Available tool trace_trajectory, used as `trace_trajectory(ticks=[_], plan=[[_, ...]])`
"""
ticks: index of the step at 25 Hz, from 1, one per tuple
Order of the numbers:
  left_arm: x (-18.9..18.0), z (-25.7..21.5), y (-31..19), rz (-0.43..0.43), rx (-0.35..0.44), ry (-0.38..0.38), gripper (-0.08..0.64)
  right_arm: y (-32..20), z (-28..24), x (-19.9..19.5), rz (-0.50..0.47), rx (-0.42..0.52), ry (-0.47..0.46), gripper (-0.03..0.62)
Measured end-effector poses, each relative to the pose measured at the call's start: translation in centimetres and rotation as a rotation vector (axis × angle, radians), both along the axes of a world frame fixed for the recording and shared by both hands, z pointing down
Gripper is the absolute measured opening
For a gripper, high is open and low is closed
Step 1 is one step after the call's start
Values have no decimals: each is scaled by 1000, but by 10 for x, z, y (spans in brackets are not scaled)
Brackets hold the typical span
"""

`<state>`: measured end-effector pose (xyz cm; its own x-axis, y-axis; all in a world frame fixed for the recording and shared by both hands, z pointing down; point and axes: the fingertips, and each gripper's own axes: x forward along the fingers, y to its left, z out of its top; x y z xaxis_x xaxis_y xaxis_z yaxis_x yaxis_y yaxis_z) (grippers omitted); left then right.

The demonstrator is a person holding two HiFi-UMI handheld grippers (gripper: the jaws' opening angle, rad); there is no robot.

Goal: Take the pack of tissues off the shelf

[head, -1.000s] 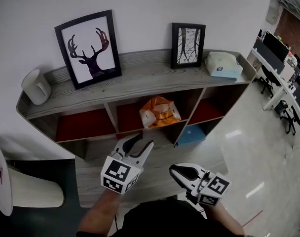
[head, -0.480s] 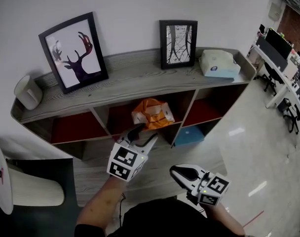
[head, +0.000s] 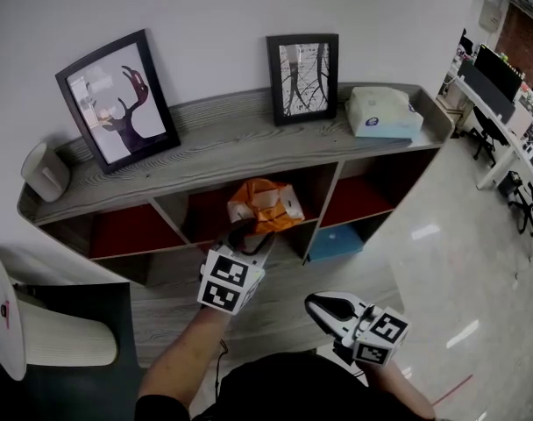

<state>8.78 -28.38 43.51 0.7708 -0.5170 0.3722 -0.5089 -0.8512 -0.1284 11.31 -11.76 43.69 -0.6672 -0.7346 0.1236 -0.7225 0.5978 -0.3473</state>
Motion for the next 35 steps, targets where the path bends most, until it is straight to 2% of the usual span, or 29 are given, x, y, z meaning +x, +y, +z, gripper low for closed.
trace_trajectory(ticks=[2,8,13,24,35], plan=[[-1,-1,-2,-6,10,8,102,-1,0,-1,-8,-1,-4,21],[-8,-13,-1,-19,30,73,36,-5,-2,1,-19,1,-5,21],[-12,-25,3,-17,30,125,28,-7,-4,0,-29,4,-2,21],[-37,-50,16,-42,62,168,21,-7,-6,-10,-65,10,3,21],[-69,-82,53,-26,101,240,18,-15,-4,-28,-120,0,7,21]])
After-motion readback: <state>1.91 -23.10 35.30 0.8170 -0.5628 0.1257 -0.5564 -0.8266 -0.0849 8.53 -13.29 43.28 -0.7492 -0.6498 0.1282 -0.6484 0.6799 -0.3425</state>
